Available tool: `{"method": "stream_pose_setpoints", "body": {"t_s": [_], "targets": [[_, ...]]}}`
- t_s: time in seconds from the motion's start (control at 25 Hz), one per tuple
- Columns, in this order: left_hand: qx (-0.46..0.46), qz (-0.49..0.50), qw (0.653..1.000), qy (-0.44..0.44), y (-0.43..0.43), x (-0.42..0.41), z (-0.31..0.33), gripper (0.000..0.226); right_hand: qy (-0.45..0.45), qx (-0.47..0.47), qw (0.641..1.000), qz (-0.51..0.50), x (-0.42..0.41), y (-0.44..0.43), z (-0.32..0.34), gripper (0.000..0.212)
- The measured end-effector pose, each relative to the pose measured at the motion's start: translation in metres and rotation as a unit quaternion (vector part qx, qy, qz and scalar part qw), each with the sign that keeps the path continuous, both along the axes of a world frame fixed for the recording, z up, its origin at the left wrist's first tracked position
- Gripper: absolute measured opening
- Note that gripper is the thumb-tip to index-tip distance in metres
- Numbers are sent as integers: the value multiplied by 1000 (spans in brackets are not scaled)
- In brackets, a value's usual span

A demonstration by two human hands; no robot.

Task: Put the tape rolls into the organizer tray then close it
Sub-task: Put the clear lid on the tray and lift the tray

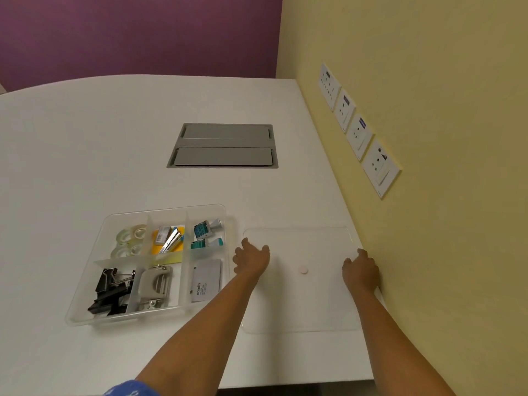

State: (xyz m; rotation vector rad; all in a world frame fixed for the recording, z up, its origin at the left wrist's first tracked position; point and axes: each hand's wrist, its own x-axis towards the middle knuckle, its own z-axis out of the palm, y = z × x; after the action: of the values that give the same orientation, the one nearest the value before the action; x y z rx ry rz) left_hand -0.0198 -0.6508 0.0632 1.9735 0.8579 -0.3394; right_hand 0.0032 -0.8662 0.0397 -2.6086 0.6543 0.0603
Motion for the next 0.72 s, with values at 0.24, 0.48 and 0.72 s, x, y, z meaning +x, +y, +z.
{"method": "stream_pose_setpoints", "body": {"t_s": [0.24,0.48,0.72], "targets": [[37,105,991,-77,4,18,56,55,-131,52,986,-88,18,-1,24,35],[-22,159,940,-301,18,32,136,35,-254,185,935,-164,25,36,62,29],[-180,210,851,-448,62,28,188,40,-272,566,746,-221,32,89,134,58]]}}
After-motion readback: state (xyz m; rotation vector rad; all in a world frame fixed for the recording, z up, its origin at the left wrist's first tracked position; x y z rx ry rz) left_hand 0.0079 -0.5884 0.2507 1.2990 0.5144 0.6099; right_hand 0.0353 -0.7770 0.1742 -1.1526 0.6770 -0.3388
